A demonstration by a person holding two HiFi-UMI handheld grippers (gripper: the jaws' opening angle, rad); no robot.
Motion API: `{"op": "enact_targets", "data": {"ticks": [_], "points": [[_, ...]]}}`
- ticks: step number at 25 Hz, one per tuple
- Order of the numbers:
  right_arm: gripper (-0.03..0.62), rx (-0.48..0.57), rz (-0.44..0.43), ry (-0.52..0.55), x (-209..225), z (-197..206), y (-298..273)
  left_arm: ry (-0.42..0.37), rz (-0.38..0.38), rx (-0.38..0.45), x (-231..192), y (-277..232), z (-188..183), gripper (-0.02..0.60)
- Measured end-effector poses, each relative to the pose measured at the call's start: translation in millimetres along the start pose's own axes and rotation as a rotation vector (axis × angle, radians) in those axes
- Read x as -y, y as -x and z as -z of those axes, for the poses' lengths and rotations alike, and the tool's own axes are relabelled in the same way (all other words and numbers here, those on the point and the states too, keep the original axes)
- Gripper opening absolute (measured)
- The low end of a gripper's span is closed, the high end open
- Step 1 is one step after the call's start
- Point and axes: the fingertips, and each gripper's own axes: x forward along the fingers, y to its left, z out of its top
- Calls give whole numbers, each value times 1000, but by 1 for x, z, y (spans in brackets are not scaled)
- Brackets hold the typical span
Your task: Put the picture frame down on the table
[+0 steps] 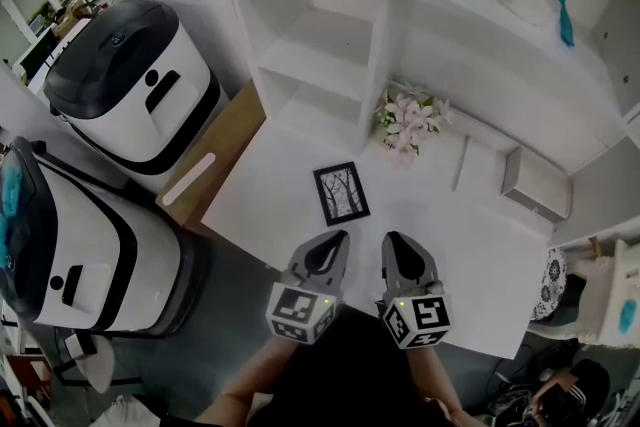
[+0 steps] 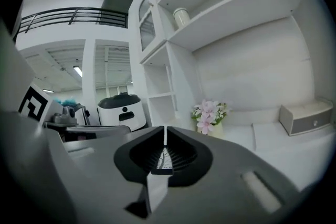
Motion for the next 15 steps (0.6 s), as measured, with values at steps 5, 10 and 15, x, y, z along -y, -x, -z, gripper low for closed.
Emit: {"op": "enact_targets", "data": {"ticks": [5,10,15], "points": [[5,8,-7,-19,3,2,5,-14,17,-7,8,-2,1,14],[5,26,17,35,3,-1,11,-35,37,-9,17,-4,2,14],[5,30,26,37,4,0,11,-45,45,-20,18,-6,6,14]]}}
